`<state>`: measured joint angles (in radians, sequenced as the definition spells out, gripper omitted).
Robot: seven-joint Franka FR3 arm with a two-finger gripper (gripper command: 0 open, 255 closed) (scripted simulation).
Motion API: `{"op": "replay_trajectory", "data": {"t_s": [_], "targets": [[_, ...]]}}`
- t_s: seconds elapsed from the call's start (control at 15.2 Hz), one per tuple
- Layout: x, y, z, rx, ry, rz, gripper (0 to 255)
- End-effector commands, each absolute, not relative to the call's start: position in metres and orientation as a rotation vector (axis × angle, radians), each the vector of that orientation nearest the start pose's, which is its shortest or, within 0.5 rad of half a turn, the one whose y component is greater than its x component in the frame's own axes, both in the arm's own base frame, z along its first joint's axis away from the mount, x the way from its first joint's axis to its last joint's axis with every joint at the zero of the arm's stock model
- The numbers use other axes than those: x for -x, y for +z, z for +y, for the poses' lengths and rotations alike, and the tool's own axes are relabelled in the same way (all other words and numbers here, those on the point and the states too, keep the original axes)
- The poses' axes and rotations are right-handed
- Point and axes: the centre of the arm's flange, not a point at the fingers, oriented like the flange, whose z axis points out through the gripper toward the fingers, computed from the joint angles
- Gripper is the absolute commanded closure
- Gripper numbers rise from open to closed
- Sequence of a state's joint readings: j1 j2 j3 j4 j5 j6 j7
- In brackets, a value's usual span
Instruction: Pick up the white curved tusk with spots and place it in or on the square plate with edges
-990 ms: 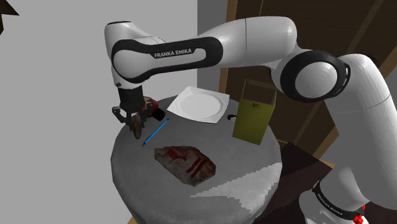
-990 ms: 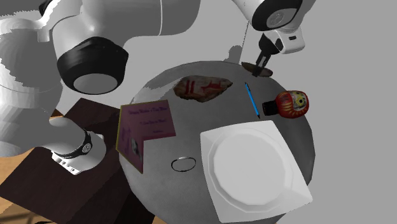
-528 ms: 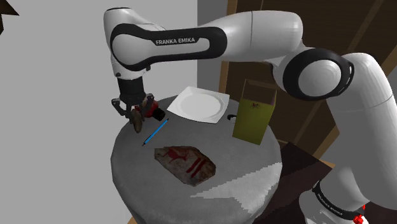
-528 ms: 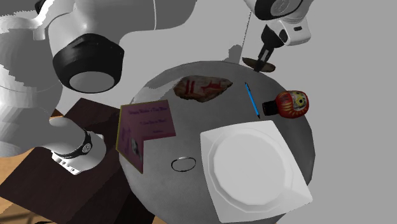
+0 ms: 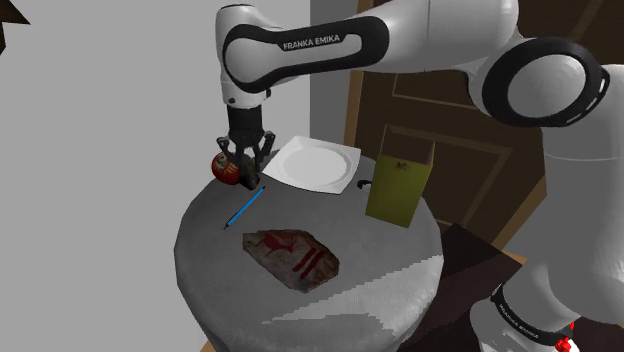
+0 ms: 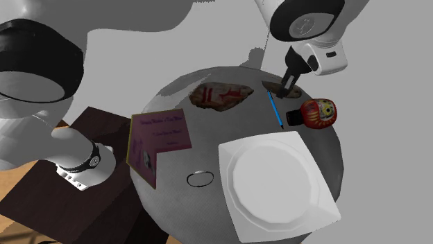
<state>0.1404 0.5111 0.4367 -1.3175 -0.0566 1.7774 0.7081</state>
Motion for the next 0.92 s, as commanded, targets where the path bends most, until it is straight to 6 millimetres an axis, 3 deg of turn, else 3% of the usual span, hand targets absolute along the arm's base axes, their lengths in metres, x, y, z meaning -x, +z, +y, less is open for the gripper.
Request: {"op": "replay_trajectory", "data": {"t_s": [0.0,0.86], "targets": [[-0.622,0.463,0.294,3.008,0.145,0.252,255],[-0.640,0.467,0.123,3.008,0.145,0.252,255]]}}
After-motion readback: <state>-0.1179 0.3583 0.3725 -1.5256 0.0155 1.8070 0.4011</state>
